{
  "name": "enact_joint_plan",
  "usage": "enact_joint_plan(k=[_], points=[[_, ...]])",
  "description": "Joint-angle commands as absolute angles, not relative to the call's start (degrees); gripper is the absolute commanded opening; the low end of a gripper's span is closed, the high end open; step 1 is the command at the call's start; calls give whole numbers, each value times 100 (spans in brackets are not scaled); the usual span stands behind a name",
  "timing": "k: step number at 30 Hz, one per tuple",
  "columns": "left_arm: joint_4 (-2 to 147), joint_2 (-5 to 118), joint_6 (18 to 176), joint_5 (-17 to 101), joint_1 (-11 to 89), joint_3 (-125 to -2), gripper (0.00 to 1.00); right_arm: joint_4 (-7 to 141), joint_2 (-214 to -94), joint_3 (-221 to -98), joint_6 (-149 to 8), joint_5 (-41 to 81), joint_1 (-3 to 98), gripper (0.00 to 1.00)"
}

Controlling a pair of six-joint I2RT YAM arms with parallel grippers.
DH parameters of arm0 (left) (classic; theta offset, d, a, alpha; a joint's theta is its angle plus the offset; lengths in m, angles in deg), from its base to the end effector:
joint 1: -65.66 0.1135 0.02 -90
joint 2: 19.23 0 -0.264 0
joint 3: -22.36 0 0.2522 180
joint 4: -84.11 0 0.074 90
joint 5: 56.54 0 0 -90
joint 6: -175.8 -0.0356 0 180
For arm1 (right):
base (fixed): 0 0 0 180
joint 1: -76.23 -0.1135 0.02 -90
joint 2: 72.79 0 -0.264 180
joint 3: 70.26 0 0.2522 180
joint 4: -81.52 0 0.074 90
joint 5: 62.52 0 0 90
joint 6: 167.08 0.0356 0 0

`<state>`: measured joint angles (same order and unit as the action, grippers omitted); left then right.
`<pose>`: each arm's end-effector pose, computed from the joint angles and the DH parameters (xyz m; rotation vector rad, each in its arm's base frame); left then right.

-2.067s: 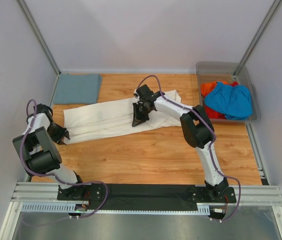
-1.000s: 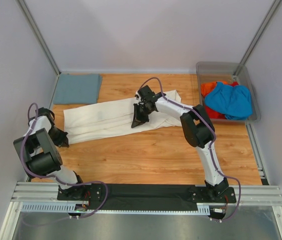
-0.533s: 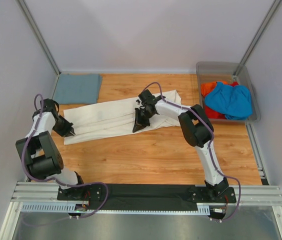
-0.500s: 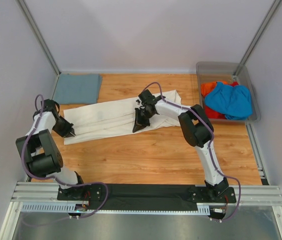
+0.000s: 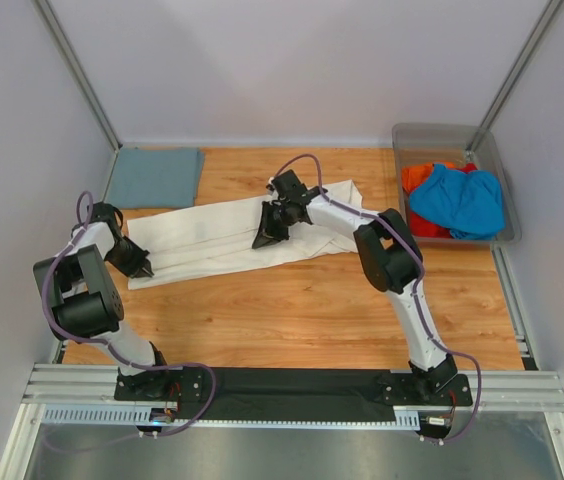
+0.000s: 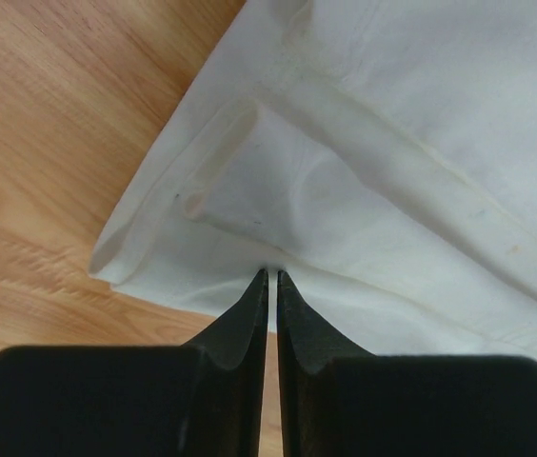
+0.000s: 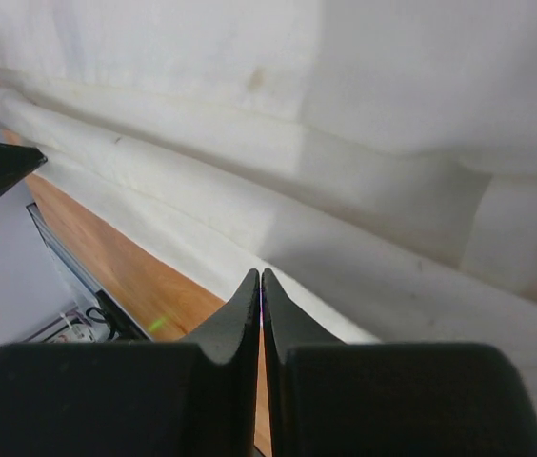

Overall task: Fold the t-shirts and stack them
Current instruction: Fold the tshirt

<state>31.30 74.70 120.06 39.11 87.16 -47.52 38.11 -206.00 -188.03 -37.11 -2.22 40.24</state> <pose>0.2742 0.1042 0.1675 -1.3505 2.5882 -0.1805 0.3927 0.3070 0.1490 -0.1108 2.8366 1.0773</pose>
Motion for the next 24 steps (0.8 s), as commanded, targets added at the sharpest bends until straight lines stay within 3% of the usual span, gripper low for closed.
enact_joint_plan(k=[1,18,24], points=[[3238,7526,11902,3952,8737,-4897,12,4166,-20920,-19037,-3375,-188,3975,2],[3282,7605,11788,3803,8737,-4511,10,5290,-20858,-18623,-3112,1296,3799,2],[3273,7684,11674,3592,8737,-4475,9,4870,-20990,-18984,-3182,1622,3922,1]])
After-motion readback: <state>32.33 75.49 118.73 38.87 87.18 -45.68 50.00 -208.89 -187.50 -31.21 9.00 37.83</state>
